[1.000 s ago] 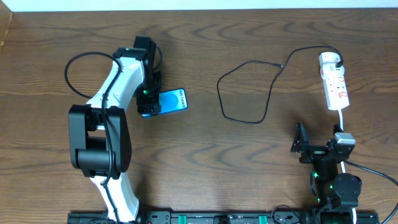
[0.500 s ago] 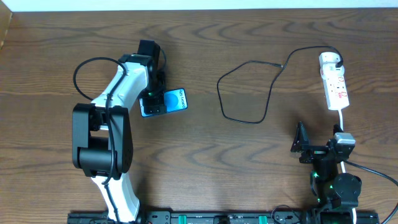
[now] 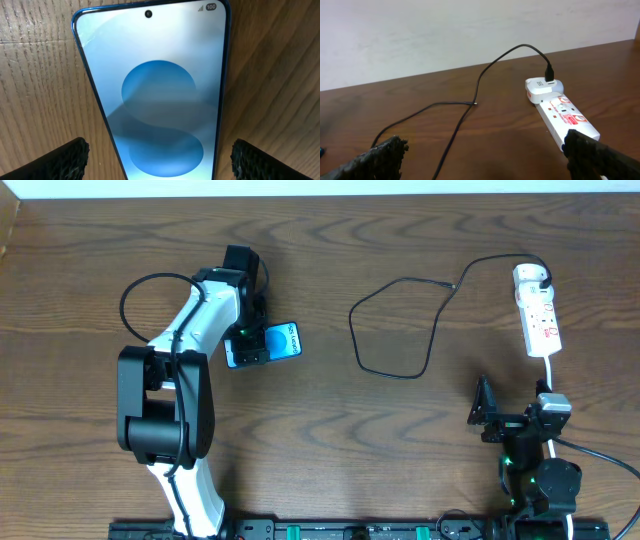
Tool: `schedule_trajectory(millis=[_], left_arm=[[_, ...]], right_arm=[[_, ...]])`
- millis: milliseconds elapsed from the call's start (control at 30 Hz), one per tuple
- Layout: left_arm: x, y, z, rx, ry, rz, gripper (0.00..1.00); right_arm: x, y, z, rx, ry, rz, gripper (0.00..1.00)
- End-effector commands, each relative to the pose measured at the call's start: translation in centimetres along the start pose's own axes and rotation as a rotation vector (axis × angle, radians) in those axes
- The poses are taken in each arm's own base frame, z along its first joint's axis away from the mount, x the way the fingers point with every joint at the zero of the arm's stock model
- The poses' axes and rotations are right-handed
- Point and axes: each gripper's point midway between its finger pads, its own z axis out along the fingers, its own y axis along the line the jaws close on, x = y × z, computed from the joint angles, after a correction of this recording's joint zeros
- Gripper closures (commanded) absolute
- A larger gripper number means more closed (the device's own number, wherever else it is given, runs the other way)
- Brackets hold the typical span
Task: Plug charger to phone and switch on socket
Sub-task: 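Lower the left gripper onto the phone and close on it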
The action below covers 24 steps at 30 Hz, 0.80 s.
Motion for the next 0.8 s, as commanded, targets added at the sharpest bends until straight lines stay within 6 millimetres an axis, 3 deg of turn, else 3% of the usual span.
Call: schedule_trajectory(millis=[0, 467, 767], left_arm=[[0.0, 0.4, 0.7, -0.017, -0.014, -0.014, 0.09], [0.2, 1.0, 4.3, -0.081, -0.005, -0.012, 0.09], [0.2, 1.1, 4.8, -0.092, -0.008, -0.011, 0.09]], right_arm=[[0.1, 0.1, 0.0, -0.004, 0.002, -0.015, 0.01], [0.1, 0.1, 0.0, -0.004, 0.002, -0.015, 0.01], [0.1, 0.1, 0.0, -0.004, 0.002, -0.015, 0.01]])
